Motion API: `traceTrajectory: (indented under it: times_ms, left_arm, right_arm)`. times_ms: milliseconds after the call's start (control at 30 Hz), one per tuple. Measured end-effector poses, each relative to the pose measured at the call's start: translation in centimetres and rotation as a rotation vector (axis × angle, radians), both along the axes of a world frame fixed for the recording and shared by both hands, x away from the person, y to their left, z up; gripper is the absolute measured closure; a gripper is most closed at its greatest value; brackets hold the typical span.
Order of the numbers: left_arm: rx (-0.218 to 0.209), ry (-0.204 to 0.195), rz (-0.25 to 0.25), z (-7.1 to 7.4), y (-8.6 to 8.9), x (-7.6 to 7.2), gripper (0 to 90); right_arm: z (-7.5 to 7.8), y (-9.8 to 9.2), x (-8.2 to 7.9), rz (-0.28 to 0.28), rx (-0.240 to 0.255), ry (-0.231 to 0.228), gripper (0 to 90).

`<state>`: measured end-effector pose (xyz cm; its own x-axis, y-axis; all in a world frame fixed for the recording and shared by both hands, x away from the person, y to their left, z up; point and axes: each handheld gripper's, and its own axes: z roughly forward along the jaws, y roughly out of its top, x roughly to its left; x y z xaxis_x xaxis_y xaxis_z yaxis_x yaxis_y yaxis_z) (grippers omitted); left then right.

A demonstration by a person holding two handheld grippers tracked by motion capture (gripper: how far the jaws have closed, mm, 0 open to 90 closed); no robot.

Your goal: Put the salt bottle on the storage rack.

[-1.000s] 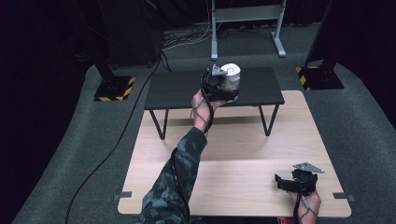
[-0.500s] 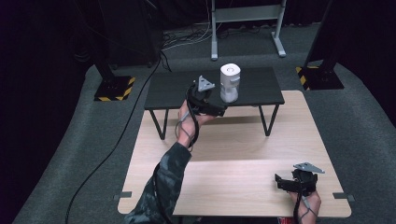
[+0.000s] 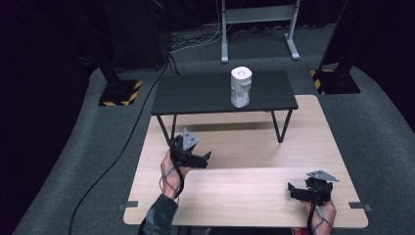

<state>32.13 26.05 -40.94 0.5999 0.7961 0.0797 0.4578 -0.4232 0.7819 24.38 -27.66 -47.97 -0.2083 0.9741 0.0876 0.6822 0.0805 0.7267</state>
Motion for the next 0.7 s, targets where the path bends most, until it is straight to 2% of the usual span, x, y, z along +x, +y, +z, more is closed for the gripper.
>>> traceTrajectory:
  times_ms: [67, 100, 133, 233, 333, 367, 400, 500, 700]
  left_arm:
    - [-0.025, 0.042, 0.017, -2.0, 0.8, -0.4, 0.1]
    - [-0.021, 0.077, 0.040, -3.7, 1.1, -1.0, 0.1]
    - [-0.021, 0.077, 0.040, -3.7, 1.1, -1.0, 0.1]
    - [0.013, 0.108, 0.056, -5.1, 0.8, -1.5, 0.2]
    - [0.036, 0.121, 0.059, -5.7, 0.5, -1.7, 0.5]
    - [0.028, 0.130, 0.062, -5.9, 0.6, -1.7, 0.3]
    - [0.023, 0.117, 0.077, -6.1, 0.5, -2.0, 1.0]
    - [0.008, 0.127, 0.076, -6.2, 0.8, -1.9, 1.6]
    - [0.011, 0.127, 0.071, -6.2, 0.8, -1.7, 1.0]
  right_arm:
    - [0.0, 0.1, 0.0, 0.000, -0.003, 0.001, 0.0]
    - [0.0, 0.1, 0.0, 0.000, -0.004, 0.001, 0.0]
    - [0.0, 0.1, 0.0, 0.000, -0.004, 0.001, 0.0]
    - [0.0, 0.1, 0.0, 0.002, -0.010, 0.002, 0.0]
    - [0.1, 0.3, 0.1, 0.001, -0.016, 0.003, 0.0]
    - [0.1, 0.4, 0.1, 0.000, -0.020, 0.004, 0.0]
    - [0.1, 0.4, 0.1, 0.000, -0.022, 0.005, 0.0]
    - [0.1, 0.5, 0.1, 0.000, -0.024, 0.005, 0.0]
    - [0.1, 0.4, 0.1, -0.003, -0.023, 0.004, 0.0]
